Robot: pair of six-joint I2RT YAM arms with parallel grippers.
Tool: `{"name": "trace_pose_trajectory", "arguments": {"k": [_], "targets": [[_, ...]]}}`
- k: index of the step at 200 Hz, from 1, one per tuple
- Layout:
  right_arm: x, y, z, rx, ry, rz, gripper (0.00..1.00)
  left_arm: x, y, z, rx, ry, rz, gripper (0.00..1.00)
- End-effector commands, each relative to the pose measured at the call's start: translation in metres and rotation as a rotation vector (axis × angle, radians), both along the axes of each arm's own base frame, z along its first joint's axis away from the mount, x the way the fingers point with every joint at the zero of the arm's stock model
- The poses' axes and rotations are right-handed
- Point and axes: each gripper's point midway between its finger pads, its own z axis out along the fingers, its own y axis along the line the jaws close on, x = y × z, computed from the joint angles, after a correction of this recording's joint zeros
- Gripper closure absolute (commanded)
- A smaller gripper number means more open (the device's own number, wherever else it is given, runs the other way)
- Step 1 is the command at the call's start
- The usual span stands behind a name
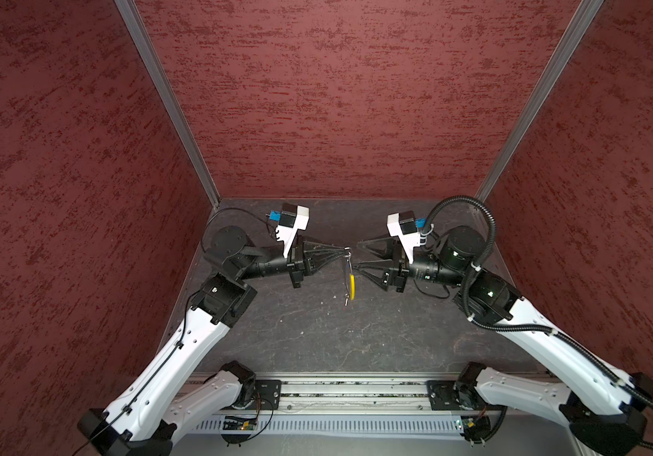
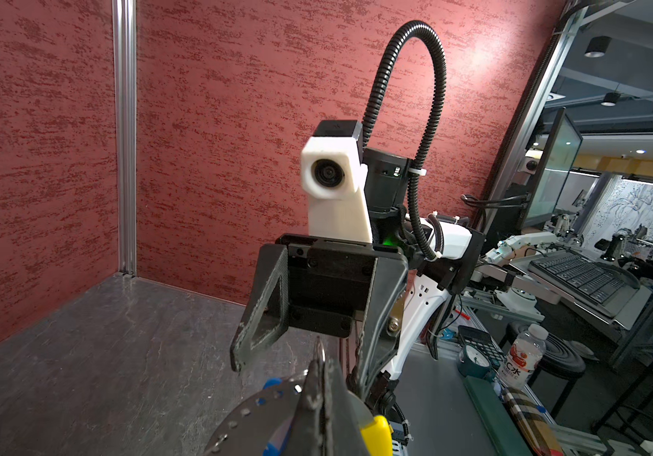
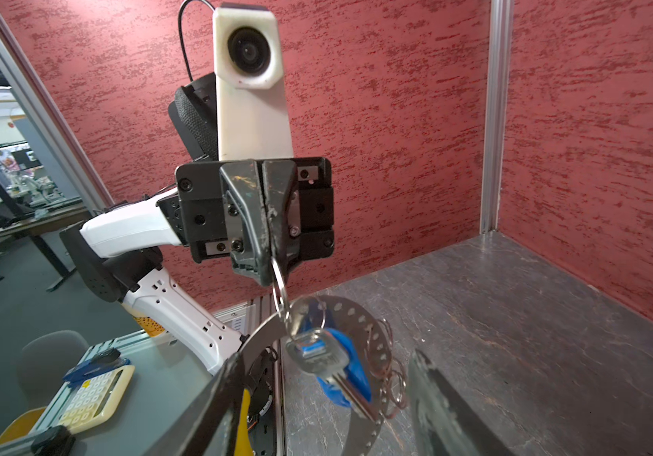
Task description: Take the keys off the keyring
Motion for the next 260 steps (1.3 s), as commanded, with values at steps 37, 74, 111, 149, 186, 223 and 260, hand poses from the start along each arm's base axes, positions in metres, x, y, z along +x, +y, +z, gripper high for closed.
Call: {"name": "trace_pose_trajectory", "arguments": {"k": [37, 74, 111, 149, 186, 223, 260], "targets": [[-0.009, 0.005, 0.019, 0.027, -0.073, 0.06, 0.45, -0.012, 0.0, 0.008, -0.02, -0.03, -0.065, 1.0], [-0.01, 0.007, 0.019, 0.027, -0.074, 0.079, 0.53, -0.013, -0.002, 0.006, -0.014, -0.026, -0.084, 1.0], [-0.012, 0.007, 0.022, 0.032, -0.078, 0.081, 0.66, -0.008, -0.001, 0.005, -0.013, -0.015, -0.041, 1.0], [-0.014, 0.007, 0.021, 0.028, -0.064, 0.092, 0.81, -0.002, 0.001, 0.006, -0.02, -0.008, 0.0, 1.0], [-0.014, 0.009, 0.018, 0.017, -0.062, 0.088, 0.98, 0.001, 0.003, 0.009, -0.036, -0.009, 0.03, 1.0], [-0.013, 0.012, 0.015, -0.006, -0.065, 0.091, 1.0, 0.003, 0.004, 0.011, -0.049, 0.0, 0.044, 1.0], [-0.017, 0.016, 0.013, -0.028, -0.071, 0.114, 1.0, 0.005, 0.004, 0.011, -0.058, 0.004, 0.052, 1.0]]}}
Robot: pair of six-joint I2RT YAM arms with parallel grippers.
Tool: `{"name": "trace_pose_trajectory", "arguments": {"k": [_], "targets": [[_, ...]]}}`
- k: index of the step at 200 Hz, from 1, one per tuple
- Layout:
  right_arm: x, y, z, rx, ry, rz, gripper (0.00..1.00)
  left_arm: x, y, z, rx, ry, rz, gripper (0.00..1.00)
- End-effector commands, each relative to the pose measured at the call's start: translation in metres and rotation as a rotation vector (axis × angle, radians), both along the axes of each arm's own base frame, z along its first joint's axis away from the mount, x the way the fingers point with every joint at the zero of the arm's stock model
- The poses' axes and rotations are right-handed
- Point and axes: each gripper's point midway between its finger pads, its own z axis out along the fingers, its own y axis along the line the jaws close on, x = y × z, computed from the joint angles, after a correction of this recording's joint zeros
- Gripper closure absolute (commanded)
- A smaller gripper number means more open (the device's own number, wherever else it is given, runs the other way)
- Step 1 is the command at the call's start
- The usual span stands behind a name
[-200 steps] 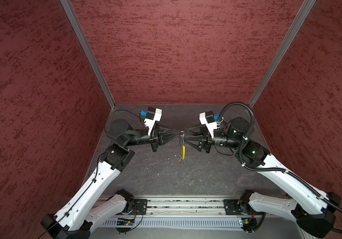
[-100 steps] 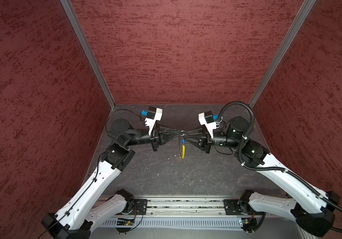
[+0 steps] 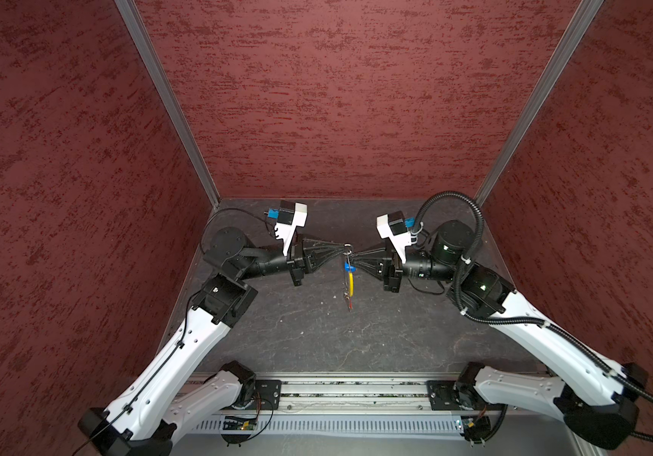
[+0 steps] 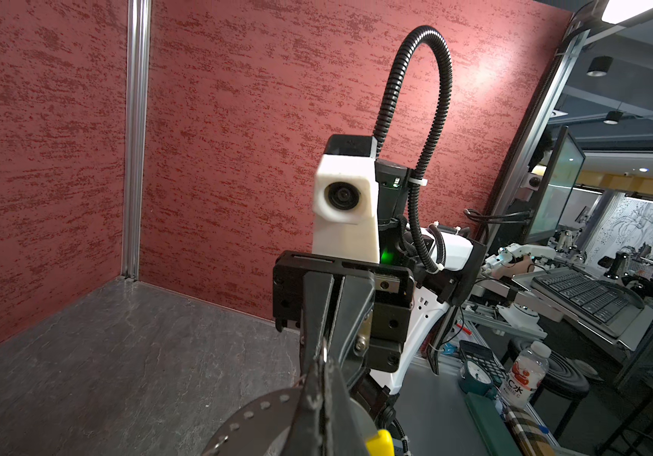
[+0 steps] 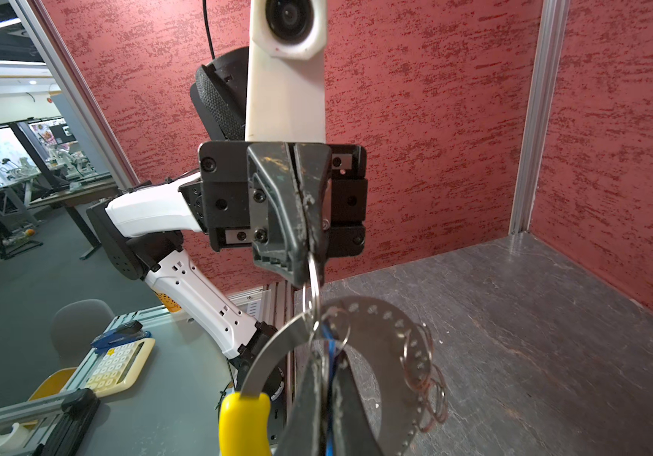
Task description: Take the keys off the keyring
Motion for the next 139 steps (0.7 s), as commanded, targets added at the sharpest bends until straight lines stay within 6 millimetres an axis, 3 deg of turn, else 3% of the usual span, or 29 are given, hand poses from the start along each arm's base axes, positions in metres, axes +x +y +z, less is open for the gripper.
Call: {"name": "trace_pose_trajectory", "arguments": {"k": [1, 139], "targets": [[-0.008, 0.001, 0.012, 0.003, -0.046, 0.028, 1.0, -0.001, 0.003, 0.006, -0.028, -0.018, 0.019, 1.0], [-0.01, 0.018, -0.001, -0.052, -0.032, 0.068, 1.0, 0.003, -0.001, 0.003, -0.033, -0.002, 0.011, 1.0]]}}
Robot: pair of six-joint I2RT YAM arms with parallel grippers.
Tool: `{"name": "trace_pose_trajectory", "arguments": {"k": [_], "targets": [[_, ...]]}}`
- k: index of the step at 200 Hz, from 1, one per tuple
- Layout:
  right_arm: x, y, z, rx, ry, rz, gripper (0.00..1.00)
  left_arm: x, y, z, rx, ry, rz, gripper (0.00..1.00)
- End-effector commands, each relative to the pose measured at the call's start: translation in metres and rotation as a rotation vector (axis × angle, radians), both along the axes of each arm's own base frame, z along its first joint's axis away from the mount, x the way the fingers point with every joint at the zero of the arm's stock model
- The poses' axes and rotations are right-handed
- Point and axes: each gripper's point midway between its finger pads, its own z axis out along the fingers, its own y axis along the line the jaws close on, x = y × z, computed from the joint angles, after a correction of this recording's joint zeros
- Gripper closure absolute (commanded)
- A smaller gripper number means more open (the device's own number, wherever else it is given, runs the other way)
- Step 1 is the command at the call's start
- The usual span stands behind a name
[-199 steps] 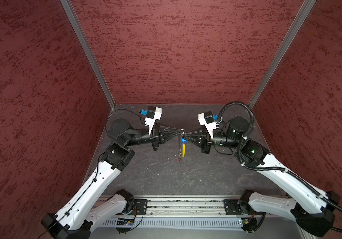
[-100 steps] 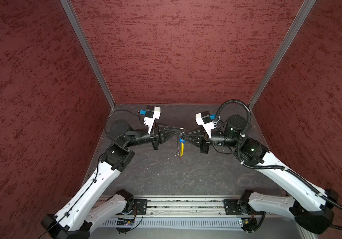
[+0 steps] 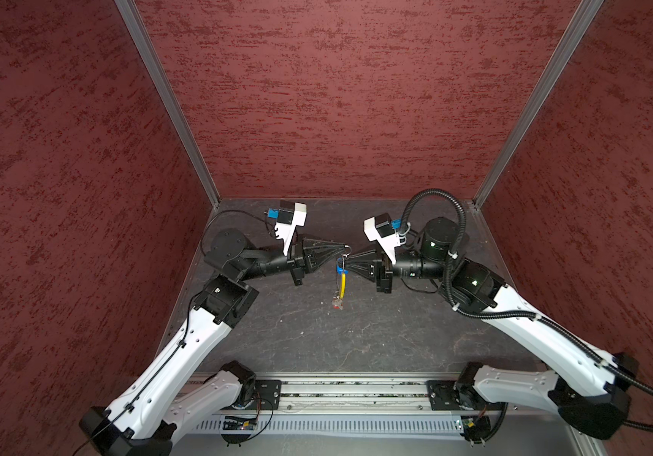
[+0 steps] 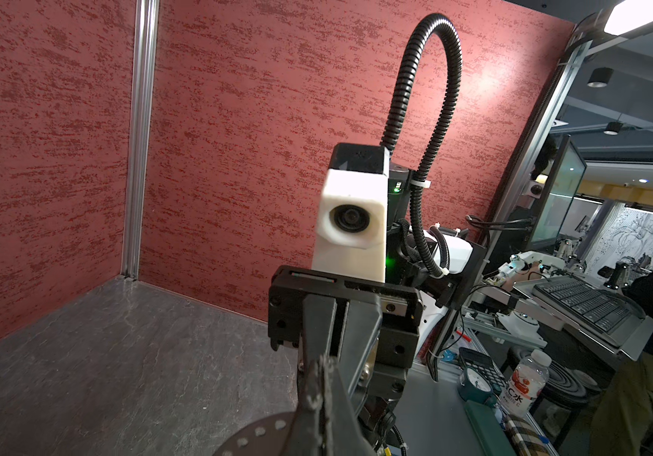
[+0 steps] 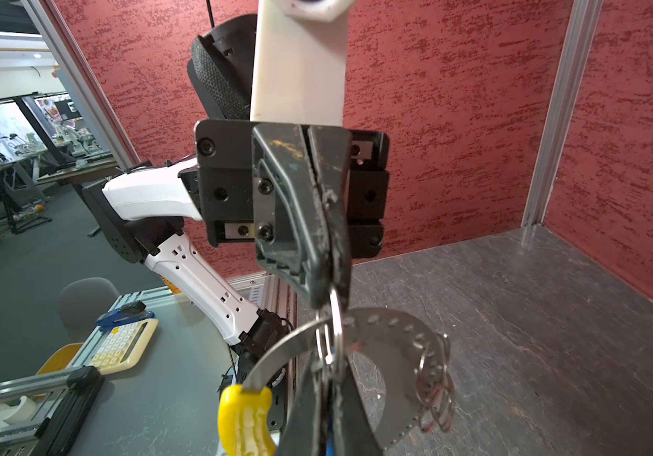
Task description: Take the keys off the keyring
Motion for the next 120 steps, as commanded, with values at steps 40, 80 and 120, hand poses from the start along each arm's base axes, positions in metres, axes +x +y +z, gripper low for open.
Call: {"name": "trace_pose_trajectory", "arguments": {"k": [40, 80, 120], "targets": [[-0.006, -0.003, 0.013, 0.007, -0.039, -0.008, 1.0, -0.003, 0.0, 0.005, -0.014, -0.019, -0.002, 1.0], [-0.002, -0.01, 0.019, 0.023, -0.04, -0.059, 0.7, -0.004, 0.0, 0.004, -0.01, -0.015, 0.002, 1.0], [0.011, -0.037, 0.035, 0.117, -0.047, -0.182, 0.48, -0.008, 0.003, 0.007, -0.012, -0.03, 0.012, 1.0]]}}
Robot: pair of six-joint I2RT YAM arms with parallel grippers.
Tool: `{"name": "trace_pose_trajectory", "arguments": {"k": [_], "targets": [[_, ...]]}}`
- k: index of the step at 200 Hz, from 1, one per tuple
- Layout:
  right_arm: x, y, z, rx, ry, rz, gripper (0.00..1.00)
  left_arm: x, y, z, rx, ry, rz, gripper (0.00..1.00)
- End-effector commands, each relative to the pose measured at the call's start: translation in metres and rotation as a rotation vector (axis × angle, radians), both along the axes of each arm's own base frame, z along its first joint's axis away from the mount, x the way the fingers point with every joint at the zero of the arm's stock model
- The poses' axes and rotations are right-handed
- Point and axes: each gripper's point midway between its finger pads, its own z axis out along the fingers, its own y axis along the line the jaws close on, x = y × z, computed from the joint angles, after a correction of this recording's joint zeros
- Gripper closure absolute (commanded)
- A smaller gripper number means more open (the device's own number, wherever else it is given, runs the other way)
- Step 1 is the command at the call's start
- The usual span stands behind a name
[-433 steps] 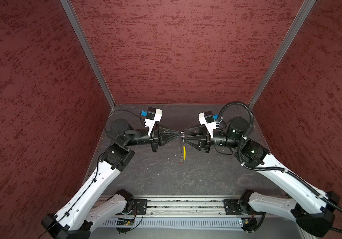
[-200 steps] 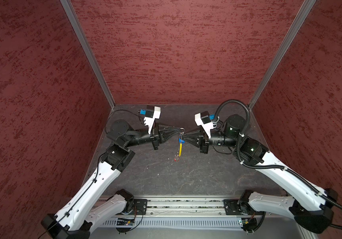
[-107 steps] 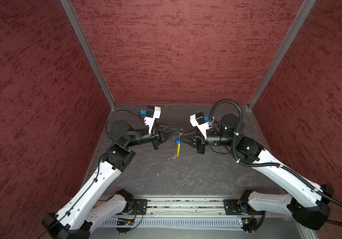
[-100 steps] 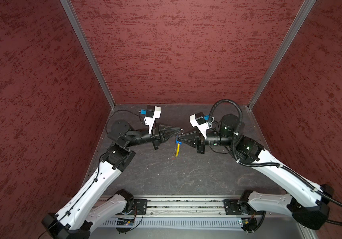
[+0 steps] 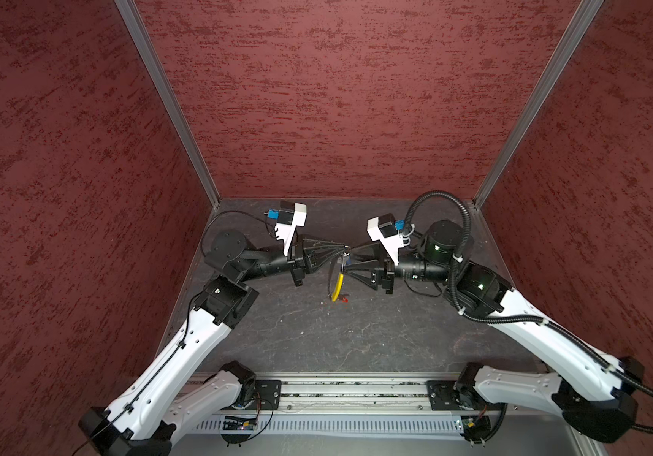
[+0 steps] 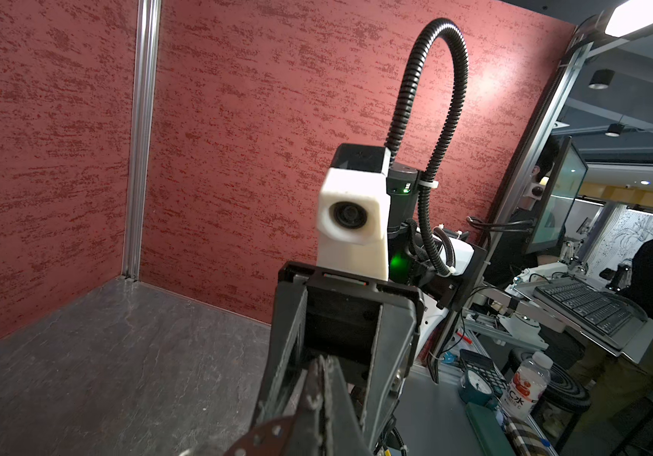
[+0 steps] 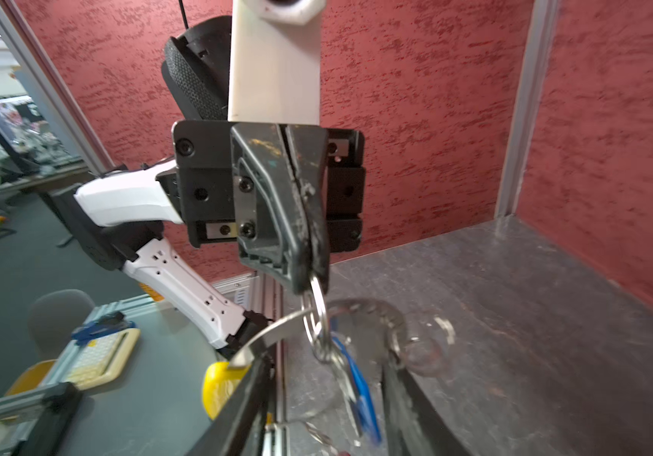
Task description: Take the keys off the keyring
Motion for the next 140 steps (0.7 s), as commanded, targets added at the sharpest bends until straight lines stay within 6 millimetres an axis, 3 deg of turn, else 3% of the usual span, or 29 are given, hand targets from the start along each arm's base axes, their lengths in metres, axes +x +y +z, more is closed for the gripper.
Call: {"name": "trace_pose_trajectory", "arguments": {"k": [1, 25, 59, 140], "targets": [[0.005, -0.023, 0.031, 0.113, -0.049, -0.075, 0.48, -0.005, 0.003, 0.004, -0.007, -0.026, 0.008, 1.0], [0.004, -0.034, 0.051, 0.226, -0.021, -0.027, 0.45, -0.006, 0.005, 0.006, -0.02, -0.037, 0.023, 1.0], [-0.007, -0.026, 0.067, 0.303, 0.007, 0.112, 0.45, -0.008, 0.006, 0.012, -0.057, -0.058, 0.034, 1.0], [-0.006, -0.008, 0.063, 0.343, 0.085, 0.229, 0.49, -0.004, 0.013, 0.022, -0.144, -0.069, 0.086, 1.0]]}}
